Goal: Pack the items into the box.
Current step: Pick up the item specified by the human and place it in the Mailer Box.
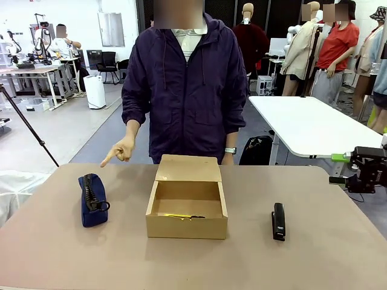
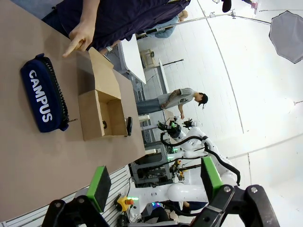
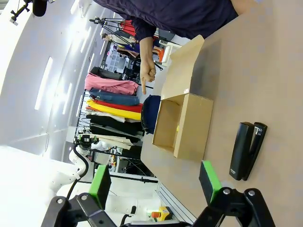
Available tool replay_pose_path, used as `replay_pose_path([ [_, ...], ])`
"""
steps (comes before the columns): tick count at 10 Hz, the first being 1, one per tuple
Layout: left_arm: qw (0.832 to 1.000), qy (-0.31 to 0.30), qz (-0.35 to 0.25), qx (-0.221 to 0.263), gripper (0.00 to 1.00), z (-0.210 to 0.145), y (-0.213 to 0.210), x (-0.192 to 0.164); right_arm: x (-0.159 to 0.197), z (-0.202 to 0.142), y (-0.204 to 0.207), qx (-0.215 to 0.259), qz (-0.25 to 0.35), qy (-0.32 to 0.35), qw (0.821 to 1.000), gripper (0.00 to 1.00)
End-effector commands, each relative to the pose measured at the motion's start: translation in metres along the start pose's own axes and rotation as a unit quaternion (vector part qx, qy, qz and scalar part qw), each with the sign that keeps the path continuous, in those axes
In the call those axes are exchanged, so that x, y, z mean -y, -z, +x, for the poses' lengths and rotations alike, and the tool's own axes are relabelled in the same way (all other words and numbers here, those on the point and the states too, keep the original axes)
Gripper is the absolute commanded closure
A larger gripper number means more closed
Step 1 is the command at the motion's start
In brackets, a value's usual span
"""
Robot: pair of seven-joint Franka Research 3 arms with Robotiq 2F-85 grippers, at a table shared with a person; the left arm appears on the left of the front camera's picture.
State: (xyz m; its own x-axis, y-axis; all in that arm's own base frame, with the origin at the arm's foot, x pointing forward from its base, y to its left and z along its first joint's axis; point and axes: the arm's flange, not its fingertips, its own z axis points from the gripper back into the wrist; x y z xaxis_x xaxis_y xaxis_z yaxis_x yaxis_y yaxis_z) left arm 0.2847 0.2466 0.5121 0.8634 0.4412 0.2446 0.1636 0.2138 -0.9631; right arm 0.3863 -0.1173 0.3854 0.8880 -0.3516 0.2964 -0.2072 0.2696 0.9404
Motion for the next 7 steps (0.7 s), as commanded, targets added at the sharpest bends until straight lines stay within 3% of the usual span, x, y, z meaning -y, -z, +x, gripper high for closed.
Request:
replay_pose_path([
  [1, 1.000, 0.004, -0.013, 0.004, 0.00, 0.001, 0.000, 0.003, -0.006, 0.002, -0.004, -0.009, 0.001, 0.007, 1.000, 0.00],
  [4, 1.000, 0.000, 0.000, 0.000, 0.00, 0.000, 0.000, 0.000, -0.006, 0.002, -0.004, -0.009, 0.001, 0.007, 1.000, 0.00],
  [5, 0.993, 0.026, 0.089, -0.075, 0.00, 0.011, 0.049, 0.042, -0.006, 0.002, -0.004, -0.009, 0.001, 0.007, 1.000, 0.00],
  [6, 0.975, 0.048, 0.162, -0.143, 0.00, 0.022, 0.100, 0.072, -0.006, 0.002, -0.004, -0.009, 0.001, 0.007, 1.000, 0.00],
  [7, 0.943, 0.068, 0.226, -0.235, 0.00, 0.032, 0.151, 0.093, -0.006, 0.002, -0.004, -0.009, 0.001, 0.007, 1.000, 0.00],
])
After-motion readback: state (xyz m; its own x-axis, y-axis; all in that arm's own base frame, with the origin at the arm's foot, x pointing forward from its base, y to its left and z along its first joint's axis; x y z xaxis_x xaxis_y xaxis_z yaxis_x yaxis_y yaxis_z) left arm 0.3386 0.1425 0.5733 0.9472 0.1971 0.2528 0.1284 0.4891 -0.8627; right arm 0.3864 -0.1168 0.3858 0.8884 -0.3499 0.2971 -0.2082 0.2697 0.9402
